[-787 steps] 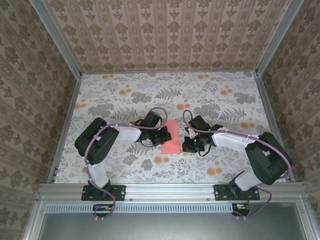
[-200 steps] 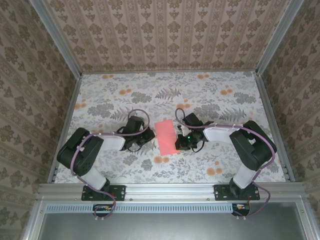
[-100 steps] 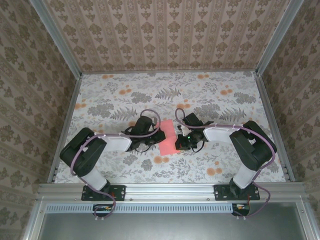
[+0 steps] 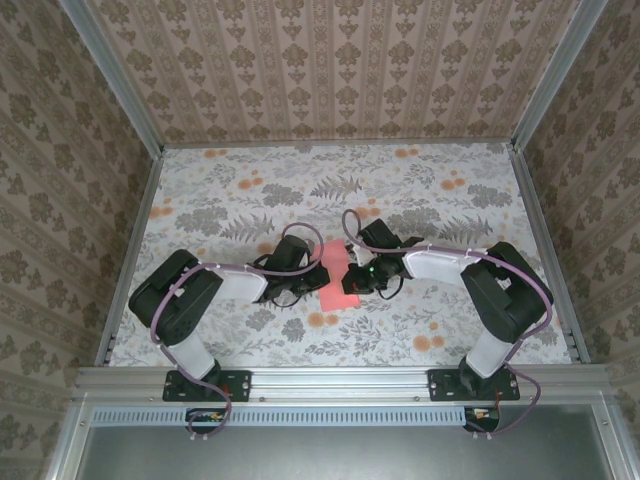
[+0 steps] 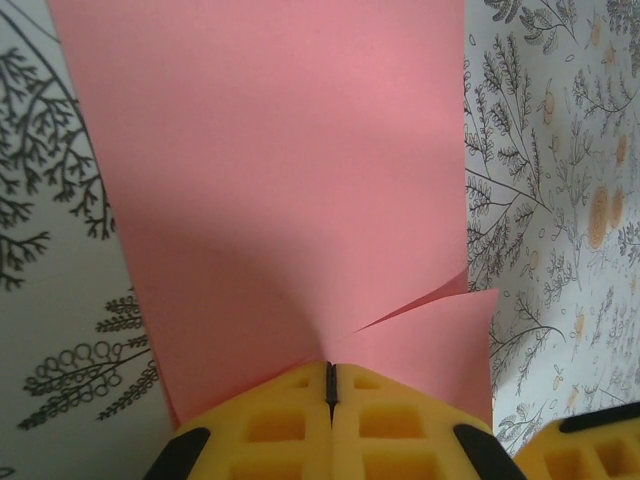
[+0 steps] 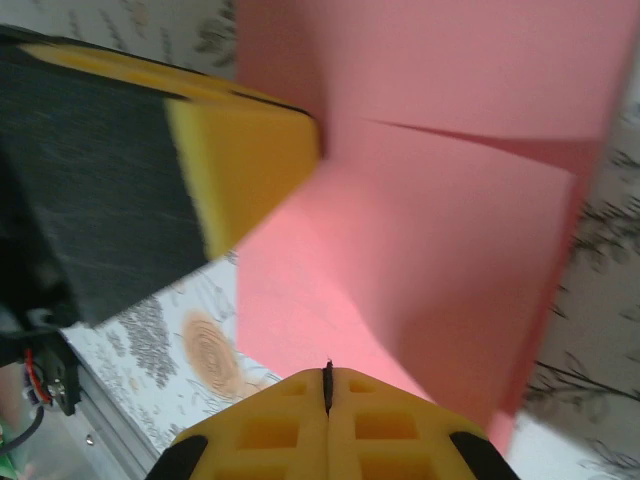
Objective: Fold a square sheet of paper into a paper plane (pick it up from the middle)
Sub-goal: Fold the triangle a second time at the center of the table.
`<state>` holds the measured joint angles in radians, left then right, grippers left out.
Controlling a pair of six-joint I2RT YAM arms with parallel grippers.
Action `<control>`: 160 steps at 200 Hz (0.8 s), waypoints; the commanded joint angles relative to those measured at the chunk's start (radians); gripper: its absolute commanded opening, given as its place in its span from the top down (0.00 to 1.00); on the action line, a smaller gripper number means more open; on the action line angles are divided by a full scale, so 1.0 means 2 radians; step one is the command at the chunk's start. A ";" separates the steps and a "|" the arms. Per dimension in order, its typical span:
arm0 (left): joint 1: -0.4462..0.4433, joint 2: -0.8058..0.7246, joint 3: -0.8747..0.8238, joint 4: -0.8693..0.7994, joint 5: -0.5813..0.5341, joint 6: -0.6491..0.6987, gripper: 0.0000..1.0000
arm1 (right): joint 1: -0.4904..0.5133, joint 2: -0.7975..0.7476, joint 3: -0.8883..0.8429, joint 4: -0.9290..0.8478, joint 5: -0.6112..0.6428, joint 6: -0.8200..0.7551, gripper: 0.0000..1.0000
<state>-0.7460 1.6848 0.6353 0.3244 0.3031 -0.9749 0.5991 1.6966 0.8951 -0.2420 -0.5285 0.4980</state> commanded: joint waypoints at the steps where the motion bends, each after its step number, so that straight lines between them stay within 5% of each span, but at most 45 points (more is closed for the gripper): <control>1: -0.003 0.002 -0.009 -0.045 -0.024 0.015 1.00 | 0.004 0.021 0.023 -0.006 -0.008 -0.011 0.97; 67: -0.003 0.002 0.004 -0.129 -0.063 0.015 1.00 | 0.004 0.057 0.034 -0.044 0.007 -0.036 0.97; 160: 0.003 0.026 0.001 -0.168 -0.079 0.006 1.00 | -0.012 0.008 -0.067 -0.043 0.008 -0.043 0.98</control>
<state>-0.7586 1.6737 0.6796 0.1932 0.2356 -0.9714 0.5911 1.7348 0.8398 -0.2325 -0.5327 0.4213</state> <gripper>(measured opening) 0.048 0.048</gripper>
